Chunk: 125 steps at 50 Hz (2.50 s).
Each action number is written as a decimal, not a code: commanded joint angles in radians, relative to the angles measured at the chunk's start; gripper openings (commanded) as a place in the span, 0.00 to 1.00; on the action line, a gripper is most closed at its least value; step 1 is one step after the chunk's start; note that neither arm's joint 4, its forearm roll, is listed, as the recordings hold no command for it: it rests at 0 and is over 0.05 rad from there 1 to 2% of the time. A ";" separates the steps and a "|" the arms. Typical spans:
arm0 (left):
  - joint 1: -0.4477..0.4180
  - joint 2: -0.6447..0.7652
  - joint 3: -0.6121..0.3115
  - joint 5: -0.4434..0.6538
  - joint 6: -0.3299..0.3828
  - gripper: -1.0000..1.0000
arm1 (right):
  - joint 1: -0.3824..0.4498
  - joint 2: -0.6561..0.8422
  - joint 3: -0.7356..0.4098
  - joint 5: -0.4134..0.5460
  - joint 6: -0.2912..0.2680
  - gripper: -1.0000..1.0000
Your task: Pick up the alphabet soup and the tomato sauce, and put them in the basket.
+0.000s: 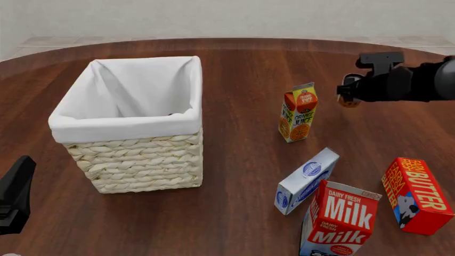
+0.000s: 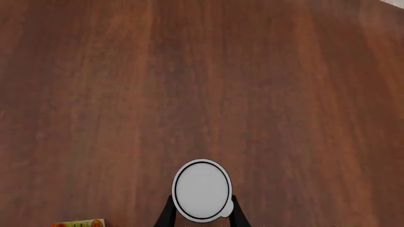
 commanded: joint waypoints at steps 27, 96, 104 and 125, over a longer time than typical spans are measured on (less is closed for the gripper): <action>0.000 0.000 0.000 0.000 0.000 1.00 | 0.060 -0.163 0.040 0.027 -0.003 0.00; 0.000 0.000 0.000 0.000 0.000 1.00 | 0.263 -0.361 -0.030 0.149 -0.032 0.00; 0.000 0.000 0.000 0.000 0.000 1.00 | 0.311 -0.381 -0.031 0.156 -0.033 0.00; 0.000 0.000 0.000 0.000 0.000 1.00 | 0.407 -0.400 -0.046 0.173 -0.036 0.00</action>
